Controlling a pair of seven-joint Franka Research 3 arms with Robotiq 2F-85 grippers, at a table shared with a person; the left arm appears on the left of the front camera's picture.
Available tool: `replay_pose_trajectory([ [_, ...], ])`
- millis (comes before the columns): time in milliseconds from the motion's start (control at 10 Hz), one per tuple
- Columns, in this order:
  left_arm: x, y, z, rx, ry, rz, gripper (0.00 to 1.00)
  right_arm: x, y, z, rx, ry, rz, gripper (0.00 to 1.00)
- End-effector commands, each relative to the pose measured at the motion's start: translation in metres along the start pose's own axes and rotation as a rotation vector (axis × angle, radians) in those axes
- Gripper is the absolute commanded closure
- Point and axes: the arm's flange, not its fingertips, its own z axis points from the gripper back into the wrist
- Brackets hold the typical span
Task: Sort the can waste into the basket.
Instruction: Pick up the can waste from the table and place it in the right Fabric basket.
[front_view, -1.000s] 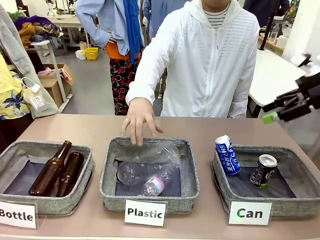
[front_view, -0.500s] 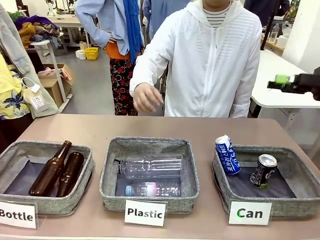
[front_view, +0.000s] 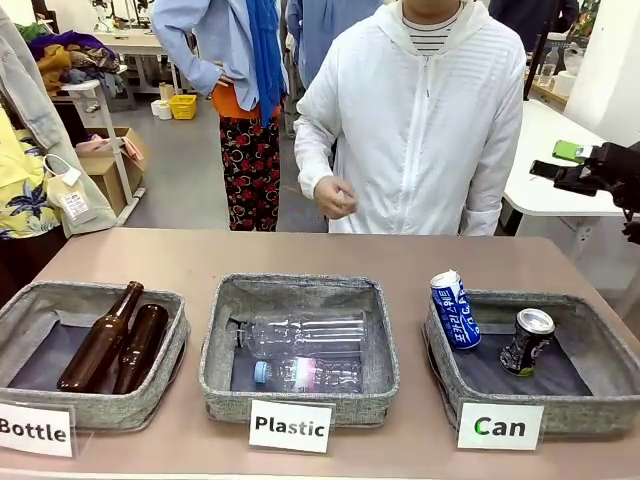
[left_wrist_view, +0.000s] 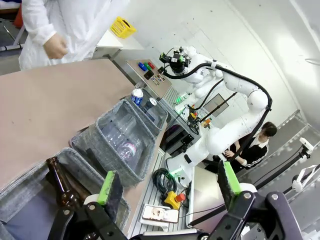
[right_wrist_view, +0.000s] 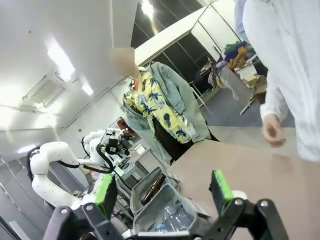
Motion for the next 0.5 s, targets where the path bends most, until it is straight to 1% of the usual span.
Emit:
replay_pose_trajectory([
  [0,0.0026,-0.0034,-0.0011,0.0,-0.008,0.008,0.0,0.0017,0.0086,0.0018,-0.005,-0.006,0.007,0.0],
  [400,0.0026,-0.0034,-0.0011,0.0,-0.008,0.008,0.0,0.0017,0.0086,0.0018,-0.005,-0.006,0.007,0.0],
])
